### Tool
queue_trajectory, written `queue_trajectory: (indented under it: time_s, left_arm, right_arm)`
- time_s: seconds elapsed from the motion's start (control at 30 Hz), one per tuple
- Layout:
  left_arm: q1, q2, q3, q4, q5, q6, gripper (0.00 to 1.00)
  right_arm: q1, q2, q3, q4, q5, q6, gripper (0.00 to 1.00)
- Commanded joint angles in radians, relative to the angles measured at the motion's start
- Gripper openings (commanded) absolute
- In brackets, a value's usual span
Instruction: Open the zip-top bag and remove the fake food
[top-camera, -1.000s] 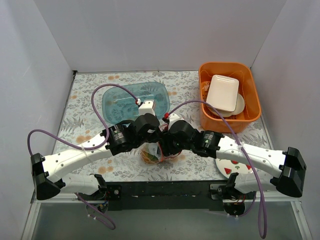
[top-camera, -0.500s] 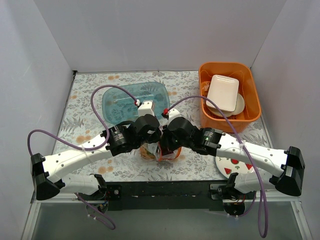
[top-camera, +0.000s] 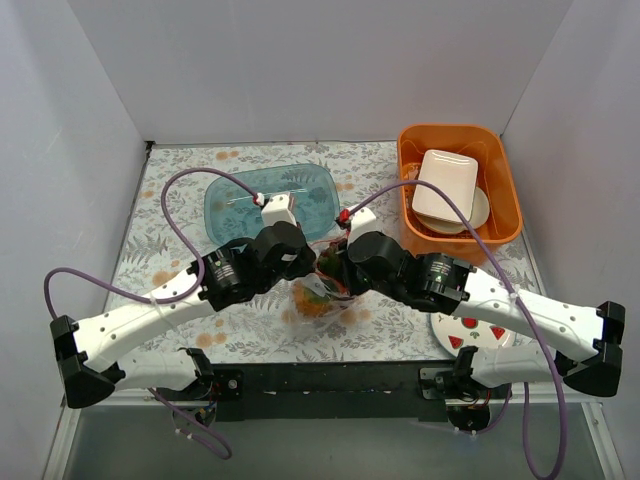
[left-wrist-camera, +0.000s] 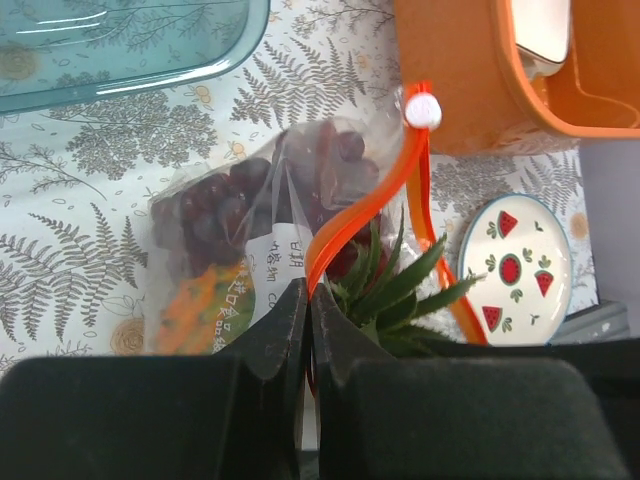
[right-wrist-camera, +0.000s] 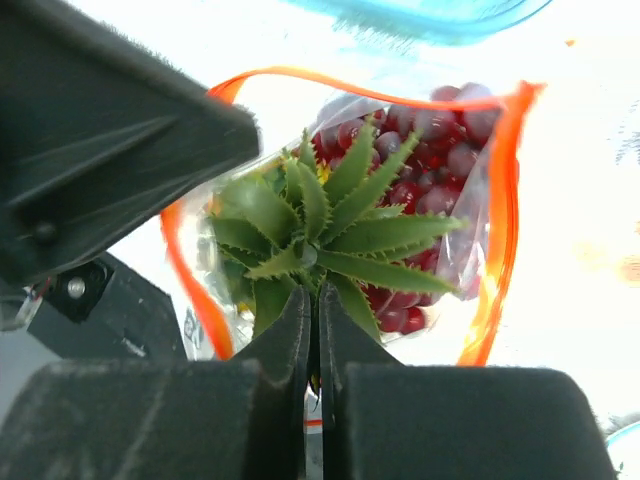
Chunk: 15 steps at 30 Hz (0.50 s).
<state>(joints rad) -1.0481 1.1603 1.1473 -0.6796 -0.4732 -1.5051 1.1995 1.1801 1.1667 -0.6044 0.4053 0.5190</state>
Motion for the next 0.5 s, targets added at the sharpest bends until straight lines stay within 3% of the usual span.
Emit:
queue_trajectory:
  time_s: [0.0,0.1,0.23,0.47]
  left_arm:
    - [0.003,-0.063,-0.014,-0.006,0.068,0.026,0.0]
    - [0.003,-0.068,-0.047,0.037,0.142,0.071,0.0]
    - [0.002,-0.079,-0.095,0.138,0.225,0.109,0.0]
    - [0.003,-0.042,-0.067,0.127,0.228,0.115,0.0]
  right_arm:
    - [-0.012,-0.031,0.064,0.043,0.11,-0.028,0.01]
    - [-0.04,-0.011,0.076,0.11,0.037,-0.065,0.01]
    - [-0.038,0.078,0.168,0.078,-0.01,-0.074,0.01]
    - [-0.149,-0.017,0.076,0.101,-0.049,-0.065,0.01]
